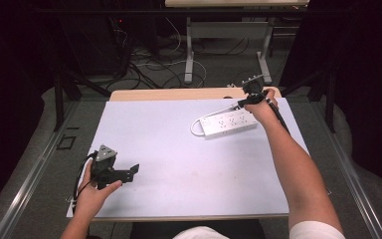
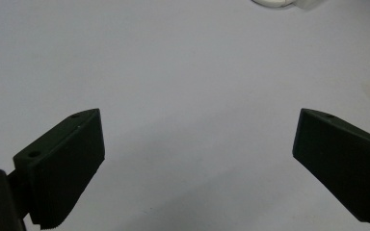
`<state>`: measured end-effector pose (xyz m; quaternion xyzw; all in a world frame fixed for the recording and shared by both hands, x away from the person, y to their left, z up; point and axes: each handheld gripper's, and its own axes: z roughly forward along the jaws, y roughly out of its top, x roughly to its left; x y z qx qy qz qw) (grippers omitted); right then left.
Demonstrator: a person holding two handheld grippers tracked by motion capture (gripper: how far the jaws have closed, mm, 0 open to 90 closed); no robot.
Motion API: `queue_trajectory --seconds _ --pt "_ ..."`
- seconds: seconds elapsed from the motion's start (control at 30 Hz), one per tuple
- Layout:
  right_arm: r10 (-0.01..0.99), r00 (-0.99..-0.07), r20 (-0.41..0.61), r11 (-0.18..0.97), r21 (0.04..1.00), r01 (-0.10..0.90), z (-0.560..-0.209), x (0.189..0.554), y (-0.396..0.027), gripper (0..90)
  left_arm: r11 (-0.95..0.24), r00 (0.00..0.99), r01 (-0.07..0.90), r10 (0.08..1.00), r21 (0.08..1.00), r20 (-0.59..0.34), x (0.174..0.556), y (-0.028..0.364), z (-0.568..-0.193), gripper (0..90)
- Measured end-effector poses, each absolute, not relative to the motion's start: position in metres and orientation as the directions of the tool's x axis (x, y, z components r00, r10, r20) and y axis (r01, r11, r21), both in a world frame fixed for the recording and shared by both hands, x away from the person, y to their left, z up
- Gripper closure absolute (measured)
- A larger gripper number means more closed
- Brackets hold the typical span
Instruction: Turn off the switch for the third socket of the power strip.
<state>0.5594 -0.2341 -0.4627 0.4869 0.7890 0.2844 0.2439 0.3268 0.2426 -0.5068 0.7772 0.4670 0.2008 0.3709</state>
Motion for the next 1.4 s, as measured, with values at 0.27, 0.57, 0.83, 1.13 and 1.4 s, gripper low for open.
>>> queue_trajectory --seconds 0.27,0.57,0.83,1.13,1.4 --pt "0.906 -0.411 -0.102 0.362 0.688 0.629 -0.470 0.564 -0.230 56.2 -0.287 0.482 0.576 0.876 0.765 -0.034 0.327 0.243 -0.507 4.3" --pt "0.902 -0.419 -0.104 0.375 0.669 0.641 -0.480 0.570 -0.227 57.5 -0.290 0.483 0.576 0.875 0.765 -0.032 0.327 0.244 -0.507 4.4" --pt "0.909 -0.404 -0.097 0.362 0.663 0.655 -0.488 0.575 -0.226 62.8 -0.285 0.481 0.575 0.876 0.767 -0.035 0.327 0.245 -0.508 4.5" --pt "0.918 -0.390 -0.078 0.339 0.667 0.663 -0.493 0.581 -0.228 69.9 -0.279 0.476 0.581 0.879 0.765 -0.041 0.327 0.246 -0.508 4.6" --pt "0.927 -0.368 -0.071 0.323 0.650 0.688 -0.498 0.583 -0.230 75.4 -0.280 0.476 0.583 0.878 0.762 -0.042 0.327 0.246 -0.508 4.7"
